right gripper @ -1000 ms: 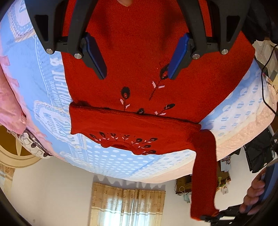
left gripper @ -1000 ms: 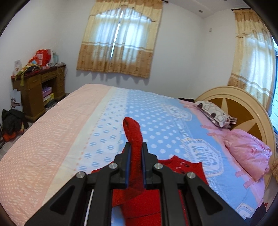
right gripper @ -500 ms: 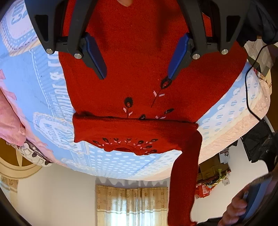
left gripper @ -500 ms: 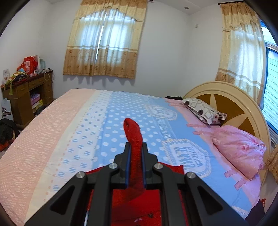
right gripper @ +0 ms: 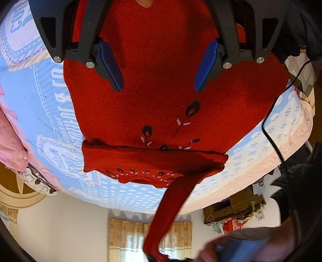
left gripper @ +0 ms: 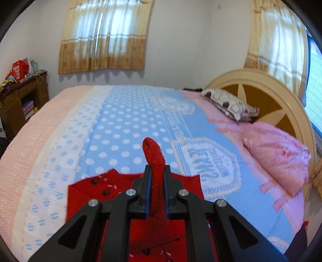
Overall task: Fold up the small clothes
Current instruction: 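Lift the cuff with the left tool and fold the sleeve over the first sleeve, then open the left tool and release the folded sleeve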
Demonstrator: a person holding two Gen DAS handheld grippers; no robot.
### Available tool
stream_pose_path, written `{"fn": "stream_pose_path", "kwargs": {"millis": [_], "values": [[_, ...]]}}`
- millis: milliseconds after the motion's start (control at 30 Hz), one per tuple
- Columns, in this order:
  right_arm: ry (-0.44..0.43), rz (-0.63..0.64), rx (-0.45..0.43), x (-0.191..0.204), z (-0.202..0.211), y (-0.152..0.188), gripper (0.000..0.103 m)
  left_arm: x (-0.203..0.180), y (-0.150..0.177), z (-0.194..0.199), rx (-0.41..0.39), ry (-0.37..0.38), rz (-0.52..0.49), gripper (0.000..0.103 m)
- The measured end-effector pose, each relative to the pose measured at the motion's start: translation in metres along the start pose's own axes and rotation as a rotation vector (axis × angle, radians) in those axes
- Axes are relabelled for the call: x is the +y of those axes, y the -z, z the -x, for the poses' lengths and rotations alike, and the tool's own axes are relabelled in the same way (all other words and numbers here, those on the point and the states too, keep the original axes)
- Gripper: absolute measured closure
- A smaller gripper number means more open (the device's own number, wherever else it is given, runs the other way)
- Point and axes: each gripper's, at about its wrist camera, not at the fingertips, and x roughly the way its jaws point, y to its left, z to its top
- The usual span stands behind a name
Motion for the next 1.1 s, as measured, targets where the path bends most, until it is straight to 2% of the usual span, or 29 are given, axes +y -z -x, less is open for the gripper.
{"fn": "stream_pose_path", "kwargs": {"millis": [300,433,500,533,567,600,667,733,867,967,1033,1100], "values": [[-0.016,0.025,0.037,0.012,-0.012,0.009,0.03,-0.053,0.047,-0.071,0.152,0.035,-0.082,0.091],[-0.013,0.044,0.046,0.016,-0.015,0.012,0.03,-0.065,0.062,-0.078,0.22,0.107,-0.098,0.075],[-0.006,0.051,0.051,0.016,-0.017,0.013,0.03,-0.066,0.064,-0.067,0.2,0.127,-0.13,0.062],[-0.005,0.053,0.054,0.016,-0.018,0.014,0.03,-0.062,0.065,-0.058,0.178,0.121,-0.149,0.05],[-0.006,0.052,0.057,0.015,-0.019,0.015,0.03,-0.057,0.066,-0.047,0.153,0.117,-0.165,0.041],[-0.009,0.051,0.058,0.015,-0.02,0.016,0.03,-0.051,0.068,-0.038,0.129,0.112,-0.186,0.04],[-0.013,0.051,0.056,0.014,-0.018,0.017,0.03,-0.031,0.075,-0.019,0.093,0.08,-0.228,0.032],[-0.016,0.044,0.06,0.01,-0.015,0.018,0.03,0.001,0.086,-0.004,0.066,0.006,-0.268,0.026],[-0.049,0.004,0.065,-0.003,-0.001,0.013,0.03,0.079,0.114,0.017,0.045,-0.193,-0.31,0.022],[-0.056,-0.074,0.026,-0.027,0.02,0.0,0.03,0.138,0.138,0.024,0.076,-0.335,-0.304,0.02],[-0.071,-0.133,0.014,-0.045,0.028,-0.011,0.03,0.157,0.149,0.022,0.117,-0.353,-0.279,0.02],[-0.033,-0.172,0.01,-0.064,0.027,-0.027,0.03,0.169,0.159,0.017,0.144,-0.342,-0.24,0.02]]}}
